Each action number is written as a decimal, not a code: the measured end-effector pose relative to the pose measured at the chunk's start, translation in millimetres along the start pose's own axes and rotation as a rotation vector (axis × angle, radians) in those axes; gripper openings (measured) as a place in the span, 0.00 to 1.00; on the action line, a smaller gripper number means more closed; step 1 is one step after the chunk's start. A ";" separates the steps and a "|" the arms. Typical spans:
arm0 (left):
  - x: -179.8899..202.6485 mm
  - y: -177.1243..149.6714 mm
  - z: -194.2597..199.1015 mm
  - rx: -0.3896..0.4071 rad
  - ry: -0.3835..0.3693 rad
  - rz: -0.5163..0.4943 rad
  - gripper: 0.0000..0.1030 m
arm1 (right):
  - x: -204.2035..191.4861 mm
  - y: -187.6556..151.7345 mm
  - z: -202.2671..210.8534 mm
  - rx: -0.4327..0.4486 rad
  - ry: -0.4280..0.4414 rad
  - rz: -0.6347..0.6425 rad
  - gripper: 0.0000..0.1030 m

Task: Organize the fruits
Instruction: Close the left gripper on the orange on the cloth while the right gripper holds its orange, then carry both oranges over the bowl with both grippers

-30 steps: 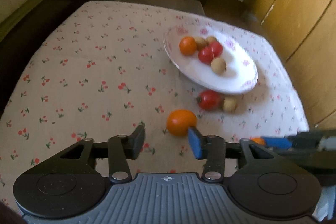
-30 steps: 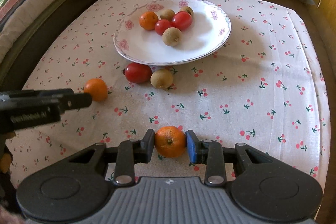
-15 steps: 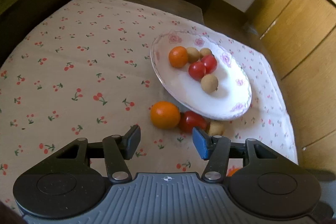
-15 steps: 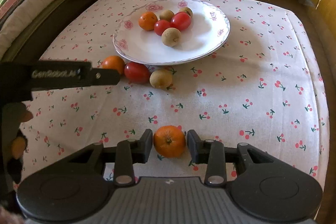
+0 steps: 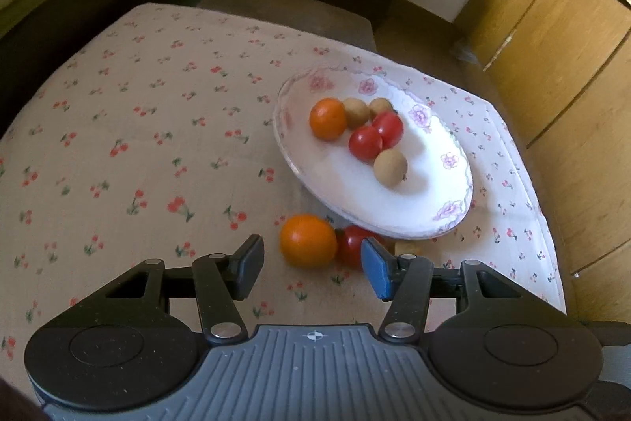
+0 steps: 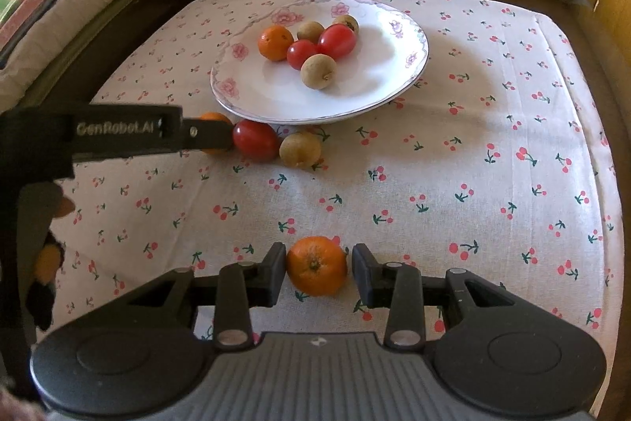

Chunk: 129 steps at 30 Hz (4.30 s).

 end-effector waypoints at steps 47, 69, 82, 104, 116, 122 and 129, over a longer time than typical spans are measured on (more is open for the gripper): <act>36.5 -49.6 17.6 -0.024 -0.051 -0.522 0.60 | -1.4 -3.9 3.6 -0.014 -0.019 0.032 0.36; 66.6 -46.5 -2.8 -0.003 0.012 -0.502 0.52 | 27.6 -12.7 18.9 0.006 -0.048 -0.037 0.33; 55.1 -40.9 13.9 -0.028 -0.001 -0.394 0.42 | 31.0 -10.6 31.9 0.011 -0.017 -0.069 0.28; 55.5 -39.5 9.5 -0.067 -0.024 -0.334 0.42 | 27.6 5.4 7.1 0.007 -0.095 -0.030 0.38; 55.3 -35.0 29.1 -0.047 -0.010 -0.271 0.42 | 13.2 -0.1 32.4 0.032 -0.084 -0.001 0.34; 57.9 -20.1 46.9 -0.012 -0.008 -0.225 0.42 | 5.7 14.4 55.9 0.107 -0.070 0.006 0.34; 58.0 8.0 35.4 0.027 -0.019 -0.183 0.42 | 9.0 47.3 48.9 0.139 -0.061 -0.005 0.34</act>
Point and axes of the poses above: each gripper's, at about its wrist camera, not at the fingertips, and z roughly against the way its jaws point, x to its right, y to its top, the point moved 1 cm from there along -z, roughly the way its jaws point, and after that the axes turned 9 degrees about y, right-handed, at the moved point
